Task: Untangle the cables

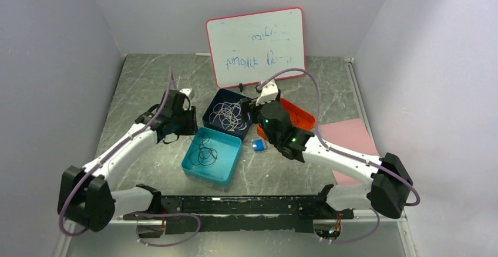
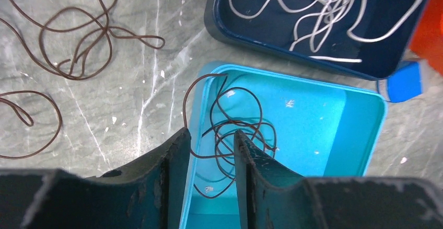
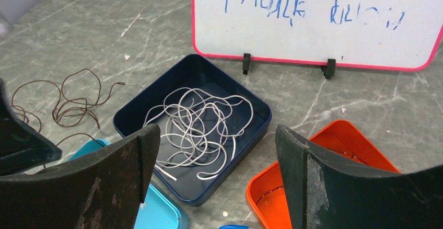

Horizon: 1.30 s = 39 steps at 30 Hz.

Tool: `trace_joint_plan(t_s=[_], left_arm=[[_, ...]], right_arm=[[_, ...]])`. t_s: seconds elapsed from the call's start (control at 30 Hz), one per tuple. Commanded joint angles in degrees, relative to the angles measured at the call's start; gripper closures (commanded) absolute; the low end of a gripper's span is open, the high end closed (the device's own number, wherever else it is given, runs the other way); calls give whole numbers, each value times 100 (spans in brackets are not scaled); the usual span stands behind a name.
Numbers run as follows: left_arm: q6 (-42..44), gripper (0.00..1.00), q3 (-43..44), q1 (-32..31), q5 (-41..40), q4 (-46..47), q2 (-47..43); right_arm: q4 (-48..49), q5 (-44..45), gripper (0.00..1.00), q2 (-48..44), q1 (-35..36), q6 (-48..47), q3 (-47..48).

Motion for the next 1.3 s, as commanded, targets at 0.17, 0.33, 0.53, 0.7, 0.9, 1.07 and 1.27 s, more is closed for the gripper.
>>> trace_joint_plan(t_s=[0.17, 0.33, 0.53, 0.7, 0.9, 1.07, 1.27], left_arm=[[-146, 57, -122, -38, -323, 116, -427], [-128, 58, -135, -44, -256, 49, -39], [-163, 59, -218, -43, -138, 137, 96], [-163, 69, -340, -41, 82, 311, 136], [-163, 85, -349, -55, 243, 410, 144], [-120, 92, -213, -226, 151, 379, -56], [-442, 93, -269, -827, 395, 644, 190]], right_arm=[[13, -108, 15, 100, -40, 49, 187], [-12, -116, 15, 112, -49, 83, 187], [-38, -129, 15, 98, -49, 119, 152], [-41, -164, 15, 128, -46, 112, 174], [-40, -179, 15, 138, -49, 133, 178], [-45, -201, 15, 147, -50, 150, 178], [9, -252, 15, 208, -49, 181, 170]])
